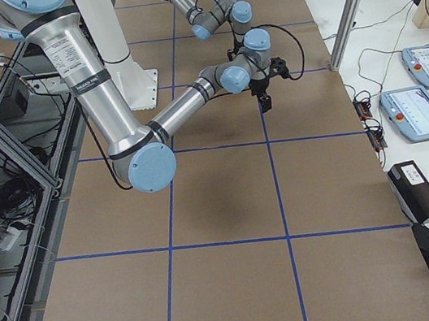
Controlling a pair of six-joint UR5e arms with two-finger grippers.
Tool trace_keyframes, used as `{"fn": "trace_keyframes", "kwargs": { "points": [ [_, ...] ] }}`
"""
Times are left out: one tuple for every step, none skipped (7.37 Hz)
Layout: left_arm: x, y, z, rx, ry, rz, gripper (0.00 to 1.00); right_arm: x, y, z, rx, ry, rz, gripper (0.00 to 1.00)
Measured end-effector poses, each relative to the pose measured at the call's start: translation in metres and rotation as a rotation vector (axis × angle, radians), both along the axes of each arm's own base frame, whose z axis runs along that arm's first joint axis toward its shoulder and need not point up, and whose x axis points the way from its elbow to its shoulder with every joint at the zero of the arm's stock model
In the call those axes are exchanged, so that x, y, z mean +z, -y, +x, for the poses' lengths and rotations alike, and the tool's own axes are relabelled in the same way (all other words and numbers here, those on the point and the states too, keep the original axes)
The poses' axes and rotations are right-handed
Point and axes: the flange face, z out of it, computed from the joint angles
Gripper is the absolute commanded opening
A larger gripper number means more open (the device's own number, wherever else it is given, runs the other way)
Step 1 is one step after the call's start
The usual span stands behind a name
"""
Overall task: Form red blocks into L shape at center
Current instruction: 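Lower the red cube beside the farther cube and open the left gripper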
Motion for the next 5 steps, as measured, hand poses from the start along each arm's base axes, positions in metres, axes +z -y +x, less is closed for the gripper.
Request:
{"fn": "trace_keyframes", "kwargs": {
  "points": [
    [0.0005,-0.0016,0.0022,0.002,-0.001,0.000,0.00,0.0001,0.0000,-0.0001,0.000,0.000,0.000,0.99],
    [0.0014,-0.0021,0.0032,0.003,-0.001,-0.001,0.00,0.0001,-0.0001,-0.0004,0.000,0.000,0.000,0.99],
    [0.0017,-0.0023,0.0036,0.003,-0.001,-0.001,0.00,-0.0003,-0.0001,-0.0008,-0.001,0.000,0.000,0.99],
    [0.0016,-0.0025,0.0038,0.004,-0.001,0.000,0.00,-0.0006,-0.0001,-0.0009,-0.001,0.000,0.001,0.99],
    [0.0011,-0.0022,0.0035,0.003,-0.002,0.000,0.00,-0.0006,0.0000,-0.0008,0.000,0.000,0.001,0.99]
  ]
}}
